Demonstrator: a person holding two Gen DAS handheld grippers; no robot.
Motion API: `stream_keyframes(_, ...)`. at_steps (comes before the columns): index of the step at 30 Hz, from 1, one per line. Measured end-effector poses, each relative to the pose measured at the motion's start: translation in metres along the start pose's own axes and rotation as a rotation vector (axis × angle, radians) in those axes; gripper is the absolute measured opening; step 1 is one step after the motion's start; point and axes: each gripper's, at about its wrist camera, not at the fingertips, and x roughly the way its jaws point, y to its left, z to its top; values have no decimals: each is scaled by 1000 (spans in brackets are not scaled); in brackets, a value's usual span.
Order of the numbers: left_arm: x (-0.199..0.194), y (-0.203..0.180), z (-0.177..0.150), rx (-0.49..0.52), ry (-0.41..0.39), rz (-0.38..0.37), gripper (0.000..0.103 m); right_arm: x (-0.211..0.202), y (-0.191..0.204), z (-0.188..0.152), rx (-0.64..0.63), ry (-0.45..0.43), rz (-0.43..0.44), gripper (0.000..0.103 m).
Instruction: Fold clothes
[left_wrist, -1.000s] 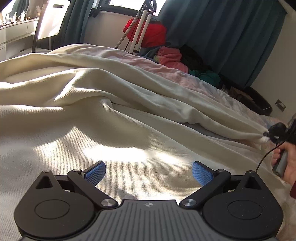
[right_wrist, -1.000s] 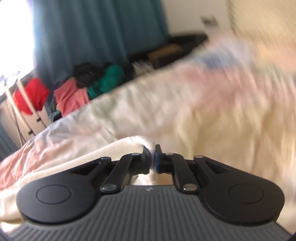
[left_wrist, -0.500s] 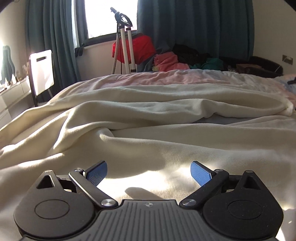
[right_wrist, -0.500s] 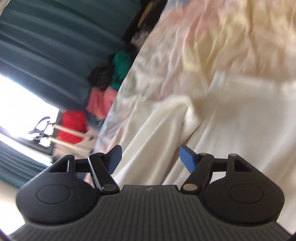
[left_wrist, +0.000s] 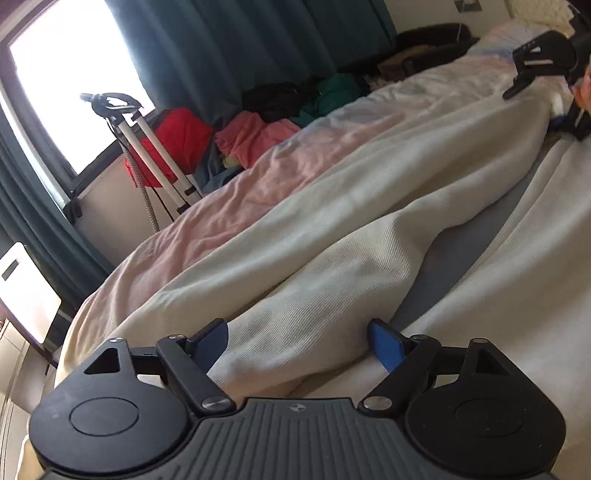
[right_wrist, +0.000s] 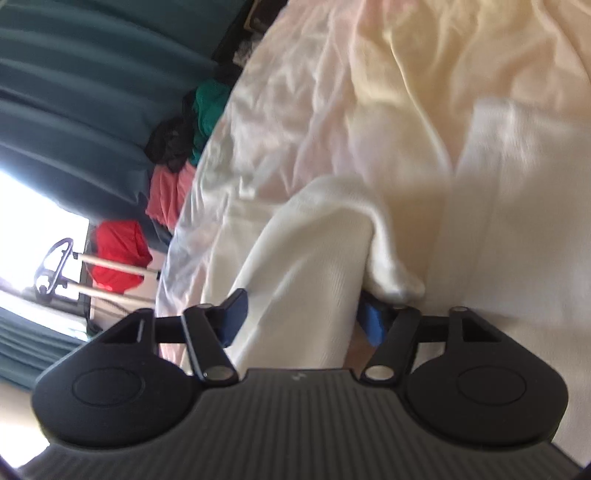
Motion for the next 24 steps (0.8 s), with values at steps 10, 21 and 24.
stream_keyframes(10,-22,33,20,-135,-124,-143,4,-16,103,60,-240,-111,145,9)
stream_keyframes(21,-35,-1,-5,-178,-113,-329,5,-50,-16,48,-279,-194,-49,9)
stream_keyframes(24,-27,-8,-15,-241,-80,-317,7,-40,-50,41,-229,-145,-73,8)
